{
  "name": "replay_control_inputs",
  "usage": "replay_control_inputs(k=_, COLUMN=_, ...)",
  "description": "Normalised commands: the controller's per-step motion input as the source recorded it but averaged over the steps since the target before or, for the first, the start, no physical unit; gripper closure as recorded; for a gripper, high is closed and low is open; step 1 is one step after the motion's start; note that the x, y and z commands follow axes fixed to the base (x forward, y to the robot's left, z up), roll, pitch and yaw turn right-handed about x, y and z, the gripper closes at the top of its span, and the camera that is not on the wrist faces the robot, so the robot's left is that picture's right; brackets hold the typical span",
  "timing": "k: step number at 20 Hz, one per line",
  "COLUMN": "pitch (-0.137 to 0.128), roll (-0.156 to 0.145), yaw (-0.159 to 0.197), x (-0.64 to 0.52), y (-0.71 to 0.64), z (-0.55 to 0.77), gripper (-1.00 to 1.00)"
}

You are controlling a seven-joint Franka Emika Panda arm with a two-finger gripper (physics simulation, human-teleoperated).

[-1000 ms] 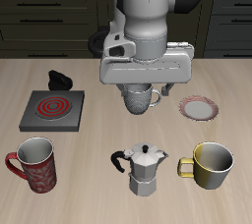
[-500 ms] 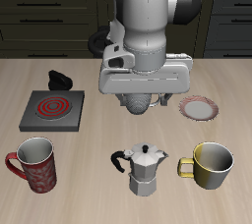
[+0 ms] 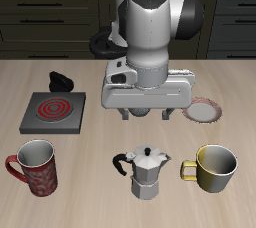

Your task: Place the moka pot on the stove

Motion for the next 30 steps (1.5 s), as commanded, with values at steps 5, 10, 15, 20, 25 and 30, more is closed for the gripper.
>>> replay_control_inputs(k=5, pitch=0.000, roll=-0.022, yaw=-0.007, x=0.04, y=-0.01, z=-0.22, gripper=-1.00)
replay_control_inputs(k=10, pitch=0.010, roll=-0.008, yaw=0.013, x=0.03, y=0.07, z=-0.20, gripper=-1.00)
replay_control_inputs(k=15, pitch=-0.031, roll=-0.008, yaw=0.038, x=0.01, y=0.14, z=-0.18, gripper=-1.00)
replay_control_inputs(k=20, pitch=0.002, roll=0.001, yaw=0.019, x=0.04, y=0.02, z=-0.22, gripper=-1.00)
replay_control_inputs(k=25, pitch=0.002, roll=-0.017, yaw=0.004, x=0.01, y=-0.05, z=-0.21, gripper=-1.00)
replay_control_inputs(k=30, pitch=0.027, roll=-0.004, yaw=-0.004, x=0.04, y=-0.12, z=-0.26, gripper=-1.00)
